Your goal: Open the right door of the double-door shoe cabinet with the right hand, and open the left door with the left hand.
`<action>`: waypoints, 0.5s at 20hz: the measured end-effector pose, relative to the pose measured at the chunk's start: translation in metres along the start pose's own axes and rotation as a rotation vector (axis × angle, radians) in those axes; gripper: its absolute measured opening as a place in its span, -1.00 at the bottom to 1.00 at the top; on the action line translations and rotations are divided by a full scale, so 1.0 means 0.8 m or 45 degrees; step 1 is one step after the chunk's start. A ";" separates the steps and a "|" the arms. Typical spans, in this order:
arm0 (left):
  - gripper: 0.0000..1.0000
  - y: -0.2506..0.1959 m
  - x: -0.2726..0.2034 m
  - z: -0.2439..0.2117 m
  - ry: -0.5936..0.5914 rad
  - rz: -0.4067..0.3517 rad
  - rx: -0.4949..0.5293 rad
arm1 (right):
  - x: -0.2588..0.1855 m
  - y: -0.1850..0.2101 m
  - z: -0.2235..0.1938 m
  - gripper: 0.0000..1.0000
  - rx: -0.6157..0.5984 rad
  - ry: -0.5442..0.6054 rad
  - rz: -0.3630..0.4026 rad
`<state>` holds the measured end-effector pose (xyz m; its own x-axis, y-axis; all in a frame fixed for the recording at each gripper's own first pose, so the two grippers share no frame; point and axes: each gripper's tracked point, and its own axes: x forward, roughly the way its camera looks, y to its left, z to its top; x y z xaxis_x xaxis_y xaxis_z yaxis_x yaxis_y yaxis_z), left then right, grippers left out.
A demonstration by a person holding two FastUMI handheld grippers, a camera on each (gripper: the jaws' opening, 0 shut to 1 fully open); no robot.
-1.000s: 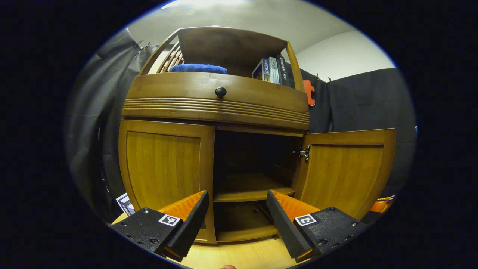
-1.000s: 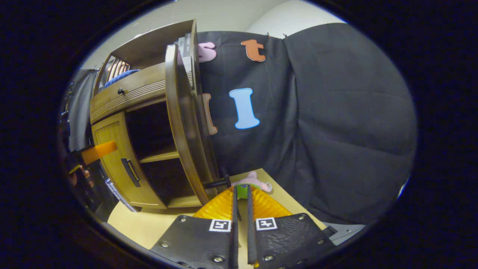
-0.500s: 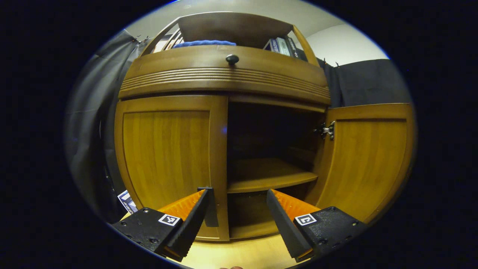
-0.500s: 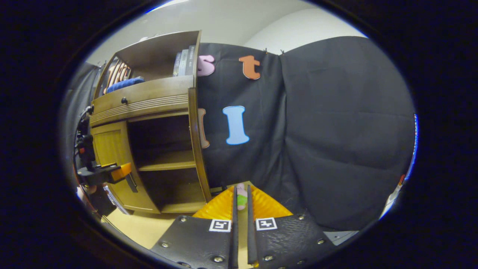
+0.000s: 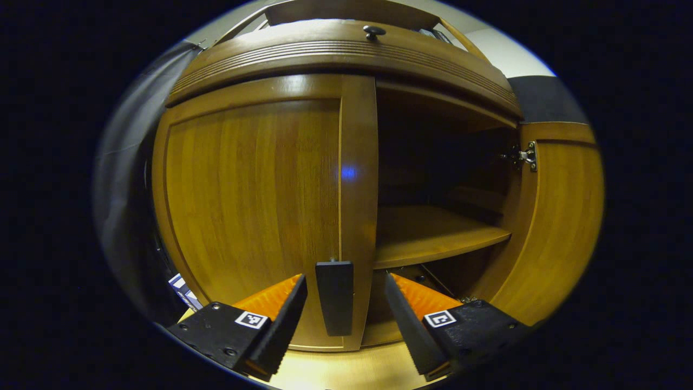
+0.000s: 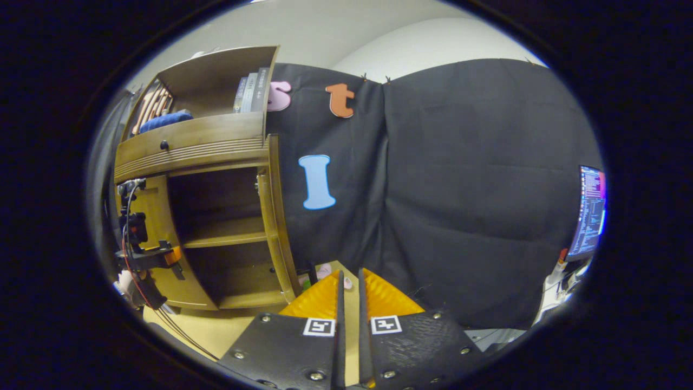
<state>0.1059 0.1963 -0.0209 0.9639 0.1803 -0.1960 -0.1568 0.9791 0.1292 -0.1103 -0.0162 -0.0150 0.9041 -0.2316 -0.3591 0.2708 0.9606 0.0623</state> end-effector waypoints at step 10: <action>-0.31 0.008 0.011 -0.012 0.006 0.007 0.010 | -0.008 -0.011 -0.002 -0.80 -0.004 0.009 -0.050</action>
<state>0.1112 0.2049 -0.0311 0.9621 0.1859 -0.1995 -0.1602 0.9774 0.1379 -0.1187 -0.0233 -0.0149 0.8906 -0.2681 -0.3675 0.3049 0.9513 0.0450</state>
